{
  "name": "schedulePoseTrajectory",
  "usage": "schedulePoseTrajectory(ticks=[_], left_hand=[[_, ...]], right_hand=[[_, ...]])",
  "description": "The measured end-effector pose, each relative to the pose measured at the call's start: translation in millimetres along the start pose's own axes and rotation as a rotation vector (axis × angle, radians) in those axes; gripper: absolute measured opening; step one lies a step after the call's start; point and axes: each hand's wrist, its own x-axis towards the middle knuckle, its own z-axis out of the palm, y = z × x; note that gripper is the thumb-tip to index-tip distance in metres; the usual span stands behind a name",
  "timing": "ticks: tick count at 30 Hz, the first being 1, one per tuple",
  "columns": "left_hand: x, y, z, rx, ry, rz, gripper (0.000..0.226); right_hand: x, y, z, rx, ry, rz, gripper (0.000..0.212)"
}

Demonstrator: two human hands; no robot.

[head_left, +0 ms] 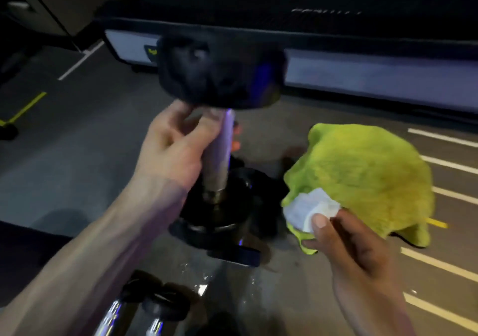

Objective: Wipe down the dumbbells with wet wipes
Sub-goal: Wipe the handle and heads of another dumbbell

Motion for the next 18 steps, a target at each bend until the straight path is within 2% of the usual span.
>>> schedulePoseTrajectory(ticks=[3, 7, 13, 16, 18], left_hand=[[2.0, 28.5, 66.7, -0.172, -0.149, 0.081, 0.006], [7.9, 48.3, 142.1, -0.219, -0.250, 0.099, 0.007], [8.6, 21.7, 195.9, -0.133, -0.270, -0.020, 0.007], [13.2, 12.3, 191.6, -0.060, -0.282, -0.002, 0.006], [15.1, 14.2, 186.0, -0.042, -0.312, 0.004, 0.007]], right_hand=[[-1.3, -23.9, -34.2, 0.071, 0.206, -0.104, 0.016], [-0.4, -40.8, -77.3, 0.051, 0.361, -0.194, 0.015], [-5.8, -35.9, -109.4, 0.057, 0.405, -0.206, 0.030], [-12.6, -39.0, -120.0, -0.051, 0.416, -0.161, 0.022], [-7.6, -50.2, -123.6, -0.091, 0.388, -0.203, 0.013]])
